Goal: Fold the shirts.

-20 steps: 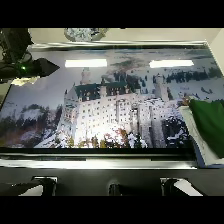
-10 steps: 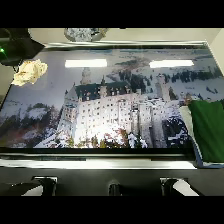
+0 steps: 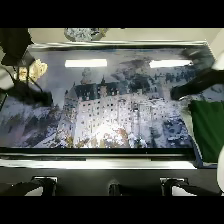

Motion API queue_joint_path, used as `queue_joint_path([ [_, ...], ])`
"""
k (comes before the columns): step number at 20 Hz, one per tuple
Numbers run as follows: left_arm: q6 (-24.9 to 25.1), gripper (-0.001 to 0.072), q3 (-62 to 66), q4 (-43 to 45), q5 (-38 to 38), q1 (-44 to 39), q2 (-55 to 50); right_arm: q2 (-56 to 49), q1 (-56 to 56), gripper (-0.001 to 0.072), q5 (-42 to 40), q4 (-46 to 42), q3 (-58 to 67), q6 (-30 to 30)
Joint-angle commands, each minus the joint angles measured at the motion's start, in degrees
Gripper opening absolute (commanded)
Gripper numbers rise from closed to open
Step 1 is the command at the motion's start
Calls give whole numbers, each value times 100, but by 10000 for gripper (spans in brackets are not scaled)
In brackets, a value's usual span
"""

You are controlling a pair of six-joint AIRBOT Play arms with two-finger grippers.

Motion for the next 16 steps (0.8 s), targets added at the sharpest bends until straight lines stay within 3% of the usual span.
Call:
queue_joint_path([
  [1, -422, 608, -1604, -120, 463, -17, 686, -282, 885, 693, 393, -306, -461, 4],
  [16, -389, 608, -1696, -105, 551, -20, 796, -269, 920, 691, 420, -424, -459, 0],
])
